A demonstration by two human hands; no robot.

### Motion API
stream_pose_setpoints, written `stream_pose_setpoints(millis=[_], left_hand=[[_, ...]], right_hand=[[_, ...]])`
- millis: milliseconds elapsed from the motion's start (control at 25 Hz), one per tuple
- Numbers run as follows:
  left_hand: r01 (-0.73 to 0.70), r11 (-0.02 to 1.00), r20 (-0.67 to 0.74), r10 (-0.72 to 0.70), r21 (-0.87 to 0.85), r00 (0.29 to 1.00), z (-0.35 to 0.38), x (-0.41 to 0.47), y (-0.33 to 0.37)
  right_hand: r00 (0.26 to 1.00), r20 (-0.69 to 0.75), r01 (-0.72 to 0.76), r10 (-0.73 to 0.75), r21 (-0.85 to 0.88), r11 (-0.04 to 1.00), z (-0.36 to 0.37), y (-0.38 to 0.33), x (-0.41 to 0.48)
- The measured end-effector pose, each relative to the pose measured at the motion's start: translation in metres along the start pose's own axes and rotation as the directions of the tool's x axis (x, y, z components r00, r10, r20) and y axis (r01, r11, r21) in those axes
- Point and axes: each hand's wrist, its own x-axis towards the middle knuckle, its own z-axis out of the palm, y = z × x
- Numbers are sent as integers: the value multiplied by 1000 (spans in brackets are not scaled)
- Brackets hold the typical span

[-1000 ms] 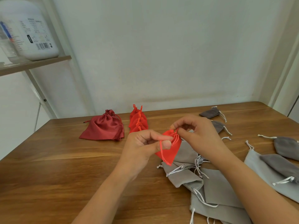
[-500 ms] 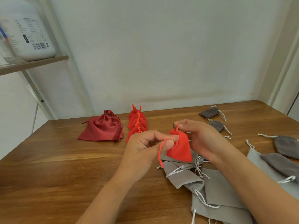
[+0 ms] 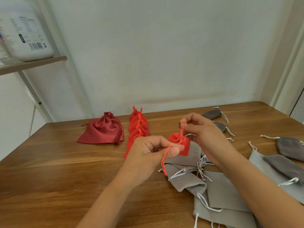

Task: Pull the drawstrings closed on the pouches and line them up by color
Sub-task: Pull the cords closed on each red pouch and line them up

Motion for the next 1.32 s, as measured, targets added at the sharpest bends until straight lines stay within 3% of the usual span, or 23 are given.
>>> stream_pose_setpoints(millis=[40,120,200,360,520,600,720,880,1040,1160,1320], left_hand=[[6,1000,-1,-6,6,1000,0,0,-1],[11,1000,3,-11,8,1000,-1,0,-1],[16,1000,11,-17,2,1000,-2,0,0],[14,1000,22,-14,14,1000,-5,0,3],[31,999,67,-32,8,997,-7,-1,7],[44,998,82,-47,35,995,-10,0,7],[59,997,69,-62,53,996,-14,1,3],[132,991,-96,-135,-32,986,-13,6,-3],[205,977,-258,-214,-59,942,-16,8,-7],[273,962,-249,-268,-14,931,-19,8,-8],[250,968,-201,-244,3,949,-22,9,-11]], right_hand=[[998,22,-59,57,80,995,1,0,0],[999,10,-47,46,39,998,3,4,0],[997,-61,52,-57,-90,995,7,6,-1],[950,-185,220,-253,-183,958,14,7,-8],[888,-112,317,-447,-555,769,19,12,-13],[889,-81,316,-451,-604,731,19,15,-12],[879,-53,351,-473,-599,720,14,18,-8],[897,-36,365,-440,-500,785,7,15,-5],[896,158,443,-415,-388,809,13,8,-11],[878,262,469,-401,-297,832,18,5,-17],[886,275,441,-374,-250,862,19,6,-18]])
